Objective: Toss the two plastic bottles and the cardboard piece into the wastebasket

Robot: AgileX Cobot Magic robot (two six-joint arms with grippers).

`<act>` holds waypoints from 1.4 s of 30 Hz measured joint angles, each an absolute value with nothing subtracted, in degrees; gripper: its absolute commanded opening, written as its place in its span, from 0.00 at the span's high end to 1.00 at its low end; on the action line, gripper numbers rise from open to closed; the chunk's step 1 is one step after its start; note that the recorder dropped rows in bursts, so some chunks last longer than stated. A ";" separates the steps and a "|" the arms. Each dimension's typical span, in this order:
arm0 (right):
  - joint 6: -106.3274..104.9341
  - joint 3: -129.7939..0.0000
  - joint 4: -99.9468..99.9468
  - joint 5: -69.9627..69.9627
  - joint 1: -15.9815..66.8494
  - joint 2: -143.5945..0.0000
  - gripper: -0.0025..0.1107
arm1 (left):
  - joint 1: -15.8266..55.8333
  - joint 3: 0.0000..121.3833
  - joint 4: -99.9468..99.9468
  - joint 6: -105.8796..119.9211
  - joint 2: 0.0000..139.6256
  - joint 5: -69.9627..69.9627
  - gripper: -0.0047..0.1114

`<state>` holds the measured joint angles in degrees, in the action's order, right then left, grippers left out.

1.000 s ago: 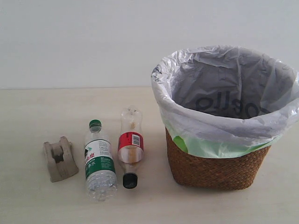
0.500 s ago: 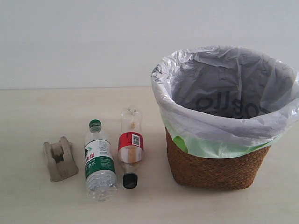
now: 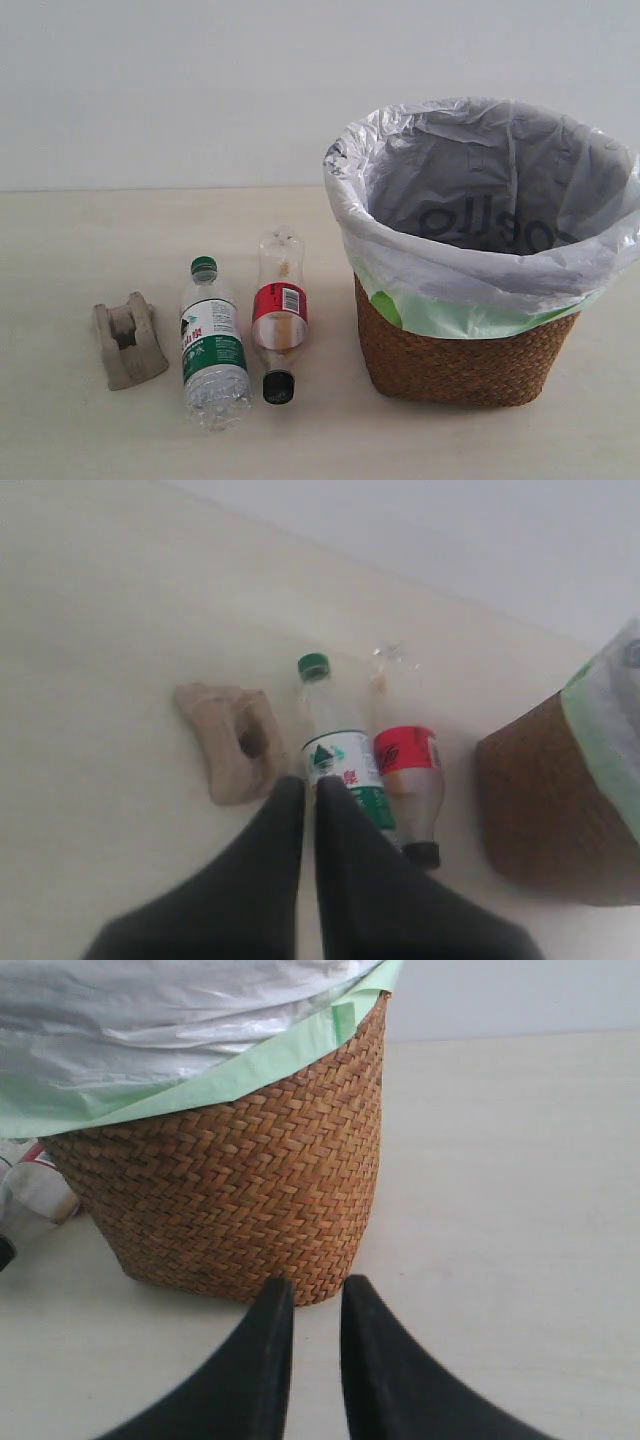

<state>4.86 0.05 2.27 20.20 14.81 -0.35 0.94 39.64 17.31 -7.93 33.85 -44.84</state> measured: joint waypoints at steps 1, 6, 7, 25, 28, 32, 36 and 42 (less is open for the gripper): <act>4.86 0.05 2.27 20.20 14.81 -0.35 0.86 | 0.94 43.37 16.17 -8.16 37.93 -47.36 0.91; 4.86 0.05 2.27 20.20 14.81 -0.35 0.86 | 0.94 59.72 14.96 -8.66 55.85 -59.40 0.65; 4.86 0.05 2.27 20.20 14.81 -0.35 0.86 | 0.94 62.43 15.35 -8.79 59.68 -62.22 0.49; 4.86 0.05 2.27 20.20 14.81 -0.35 0.86 | 4.89 69.03 21.57 -15.12 106.47 -55.87 0.14; 4.86 0.05 2.27 20.20 14.81 -0.35 0.86 | 4.89 69.63 21.57 -15.12 108.53 -54.68 0.14; 4.86 0.05 2.27 20.20 14.81 -0.35 0.86 | 4.99 69.64 21.57 -15.12 110.12 -52.13 0.14; 4.86 0.05 2.27 20.20 14.81 -0.35 0.86 | 4.99 69.64 21.45 -15.24 112.03 -48.90 0.14; 4.86 0.05 2.27 20.20 14.81 -0.35 0.86 | 4.99 69.64 21.45 -15.24 114.05 -46.77 0.15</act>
